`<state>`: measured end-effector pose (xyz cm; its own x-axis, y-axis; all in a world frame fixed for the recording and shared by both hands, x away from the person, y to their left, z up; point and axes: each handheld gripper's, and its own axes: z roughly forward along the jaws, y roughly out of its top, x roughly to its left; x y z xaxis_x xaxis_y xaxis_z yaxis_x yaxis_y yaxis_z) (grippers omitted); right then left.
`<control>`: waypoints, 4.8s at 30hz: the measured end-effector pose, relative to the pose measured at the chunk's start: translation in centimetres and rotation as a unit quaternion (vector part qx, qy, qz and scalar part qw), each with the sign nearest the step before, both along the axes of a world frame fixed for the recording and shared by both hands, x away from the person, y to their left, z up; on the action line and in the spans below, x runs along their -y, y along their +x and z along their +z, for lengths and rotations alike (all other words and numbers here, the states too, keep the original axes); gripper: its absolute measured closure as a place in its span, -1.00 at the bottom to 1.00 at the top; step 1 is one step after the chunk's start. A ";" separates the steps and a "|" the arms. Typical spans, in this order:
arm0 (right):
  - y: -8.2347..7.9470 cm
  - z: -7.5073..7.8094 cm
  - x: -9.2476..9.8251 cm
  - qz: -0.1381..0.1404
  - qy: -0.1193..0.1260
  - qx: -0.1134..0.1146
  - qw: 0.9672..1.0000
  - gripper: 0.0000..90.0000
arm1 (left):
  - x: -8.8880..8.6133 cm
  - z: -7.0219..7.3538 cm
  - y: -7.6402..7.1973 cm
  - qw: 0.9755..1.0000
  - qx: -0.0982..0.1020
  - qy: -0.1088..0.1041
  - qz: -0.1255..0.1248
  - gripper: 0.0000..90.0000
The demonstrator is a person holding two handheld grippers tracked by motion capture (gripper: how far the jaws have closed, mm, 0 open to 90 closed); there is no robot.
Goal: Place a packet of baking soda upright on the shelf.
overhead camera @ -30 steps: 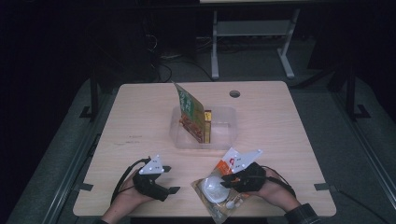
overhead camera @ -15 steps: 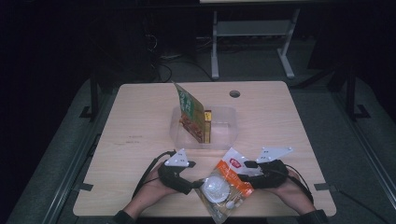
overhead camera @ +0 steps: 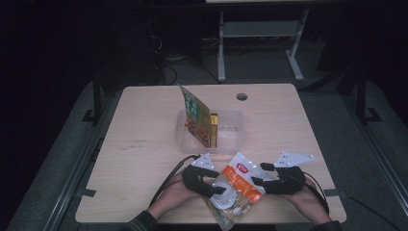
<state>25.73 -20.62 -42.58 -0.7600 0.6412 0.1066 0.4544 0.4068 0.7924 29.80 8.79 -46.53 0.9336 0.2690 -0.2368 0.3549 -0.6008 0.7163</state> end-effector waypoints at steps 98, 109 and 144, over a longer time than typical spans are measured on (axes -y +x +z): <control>5.4 2.6 -9.2 0.181 0.240 -0.014 0.954 1.00 | -10.7 8.0 -0.2 0.979 0.117 -0.098 0.136 0.98; 4.3 3.6 -9.2 0.207 0.220 -0.001 0.953 1.00 | -9.8 7.1 -0.2 0.984 0.099 -0.091 0.121 0.80; 2.3 7.2 -2.2 0.162 0.172 0.060 0.970 1.00 | -14.3 3.9 -2.7 0.987 0.067 -0.023 0.146 -0.37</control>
<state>28.02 -18.43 -35.37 -0.9355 0.3094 0.1707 0.2436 0.2147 0.9458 27.13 23.06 -42.67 0.8420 0.5222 -0.1354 0.4083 -0.4529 0.7926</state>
